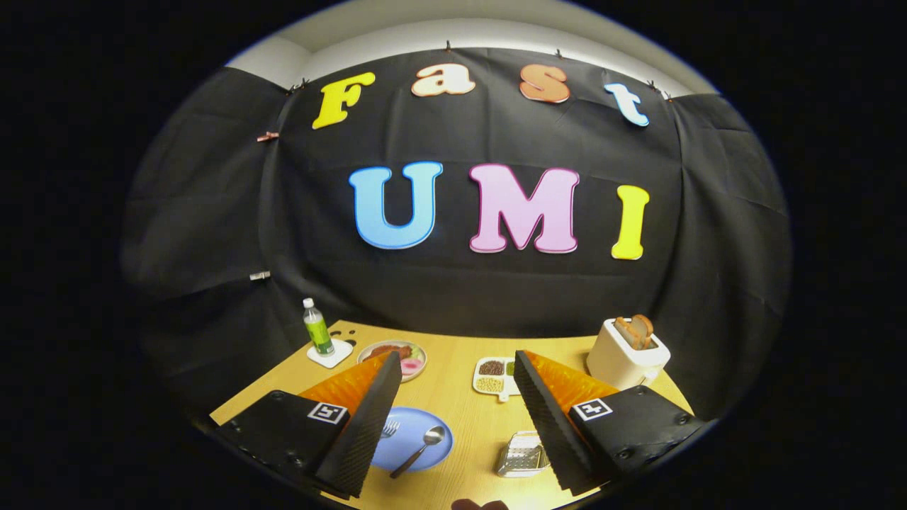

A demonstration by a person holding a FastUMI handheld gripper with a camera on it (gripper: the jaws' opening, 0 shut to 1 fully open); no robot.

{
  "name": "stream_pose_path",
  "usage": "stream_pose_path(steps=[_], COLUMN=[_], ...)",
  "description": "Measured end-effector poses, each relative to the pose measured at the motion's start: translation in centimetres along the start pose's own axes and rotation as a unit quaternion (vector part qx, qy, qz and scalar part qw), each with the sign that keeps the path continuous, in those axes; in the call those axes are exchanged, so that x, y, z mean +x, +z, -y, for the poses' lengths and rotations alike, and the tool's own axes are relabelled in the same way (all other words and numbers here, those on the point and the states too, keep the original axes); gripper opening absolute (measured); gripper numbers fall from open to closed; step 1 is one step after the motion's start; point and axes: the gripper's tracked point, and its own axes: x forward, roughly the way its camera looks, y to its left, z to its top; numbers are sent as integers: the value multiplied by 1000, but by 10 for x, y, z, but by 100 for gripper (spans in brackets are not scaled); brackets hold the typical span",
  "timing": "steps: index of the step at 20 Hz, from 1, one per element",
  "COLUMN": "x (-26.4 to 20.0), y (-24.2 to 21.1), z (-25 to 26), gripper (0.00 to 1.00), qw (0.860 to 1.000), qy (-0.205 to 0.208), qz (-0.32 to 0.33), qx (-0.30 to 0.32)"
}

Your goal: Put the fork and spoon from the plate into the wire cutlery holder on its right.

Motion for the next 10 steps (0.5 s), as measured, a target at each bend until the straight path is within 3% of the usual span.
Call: stream_pose_path(steps=[4, 10], x=[25, 48], y=[-63, -158], z=[-21, -43], gripper=[100, 100], qw=[995, 975], qy=[25, 51], qz=[-93, -213], qx=[-12, -22])
